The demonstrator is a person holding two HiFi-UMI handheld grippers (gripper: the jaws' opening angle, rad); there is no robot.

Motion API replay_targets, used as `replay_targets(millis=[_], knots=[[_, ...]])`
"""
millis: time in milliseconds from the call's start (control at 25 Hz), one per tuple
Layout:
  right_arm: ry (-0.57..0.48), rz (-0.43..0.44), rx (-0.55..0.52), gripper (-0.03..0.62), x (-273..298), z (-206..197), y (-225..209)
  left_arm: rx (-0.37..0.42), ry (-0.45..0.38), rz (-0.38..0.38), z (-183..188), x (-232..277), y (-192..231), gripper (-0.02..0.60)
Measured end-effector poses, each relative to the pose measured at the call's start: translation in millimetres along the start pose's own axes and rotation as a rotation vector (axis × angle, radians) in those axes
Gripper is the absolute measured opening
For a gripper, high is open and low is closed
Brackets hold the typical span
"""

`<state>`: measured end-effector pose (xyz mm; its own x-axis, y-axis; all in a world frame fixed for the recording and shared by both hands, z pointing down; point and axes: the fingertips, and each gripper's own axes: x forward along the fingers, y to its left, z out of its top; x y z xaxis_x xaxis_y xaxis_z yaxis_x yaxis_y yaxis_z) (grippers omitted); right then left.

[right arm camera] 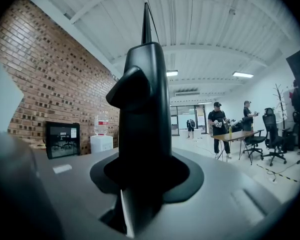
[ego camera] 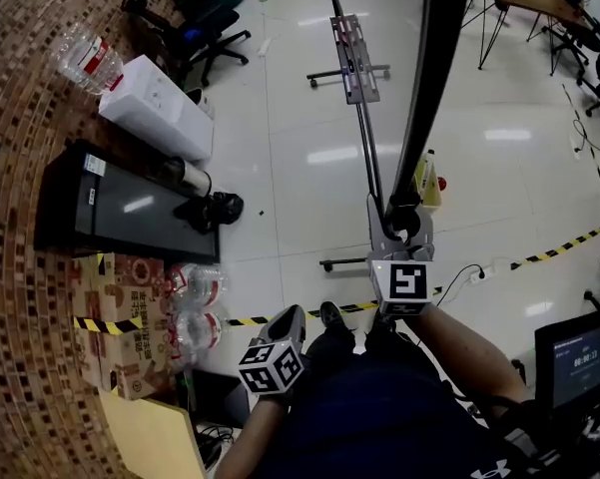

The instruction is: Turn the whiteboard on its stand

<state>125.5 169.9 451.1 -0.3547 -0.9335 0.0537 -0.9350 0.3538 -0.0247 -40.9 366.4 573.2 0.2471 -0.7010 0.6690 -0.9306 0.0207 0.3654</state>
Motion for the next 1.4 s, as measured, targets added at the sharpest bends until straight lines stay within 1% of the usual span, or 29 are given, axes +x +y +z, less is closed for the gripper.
replay_targets(millis=[80, 160, 320, 440, 520, 640, 720, 800, 1000, 1200, 1320, 1400], knots=[[0.001, 0.001, -0.004, 0.160, -5, -1, 2, -0.022, 0.004, 0.024, -11, -9, 8, 0.006], [0.001, 0.004, -0.007, 0.160, -9, -2, 4, -0.039, -0.004, 0.025, -15, -12, 10, 0.006], [-0.018, 0.014, 0.001, 0.163, -24, -4, 2, -0.046, -0.028, -0.013, -19, -14, 5, 0.006], [-0.026, -0.004, 0.011, 0.161, -38, -7, -6, -0.063, -0.053, -0.048, -25, -20, 5, 0.006], [-0.024, -0.012, -0.013, 0.156, -48, -12, -8, -0.085, -0.063, -0.062, -33, -27, 14, 0.006], [-0.034, -0.007, -0.002, 0.155, -61, -8, -5, -0.122, -0.065, -0.077, -52, -35, 31, 0.006], [-0.031, -0.009, 0.001, 0.156, -70, -6, -9, -0.149, -0.058, -0.098, -65, -36, 34, 0.006], [-0.031, -0.014, -0.003, 0.156, -79, -7, -12, -0.160, -0.048, -0.117, -74, -38, 37, 0.006], [-0.019, -0.016, -0.016, 0.156, -90, -10, -7, -0.129, -0.035, -0.142, -75, -50, 39, 0.006], [-0.017, -0.023, -0.031, 0.155, -91, -12, 3, -0.077, -0.040, -0.133, -60, -47, 37, 0.006], [0.010, -0.029, -0.027, 0.153, -95, -26, 10, -0.043, -0.044, -0.133, -52, -39, 23, 0.006], [0.015, -0.026, -0.023, 0.153, -101, -31, 14, -0.016, -0.049, -0.151, -46, -36, 5, 0.006]])
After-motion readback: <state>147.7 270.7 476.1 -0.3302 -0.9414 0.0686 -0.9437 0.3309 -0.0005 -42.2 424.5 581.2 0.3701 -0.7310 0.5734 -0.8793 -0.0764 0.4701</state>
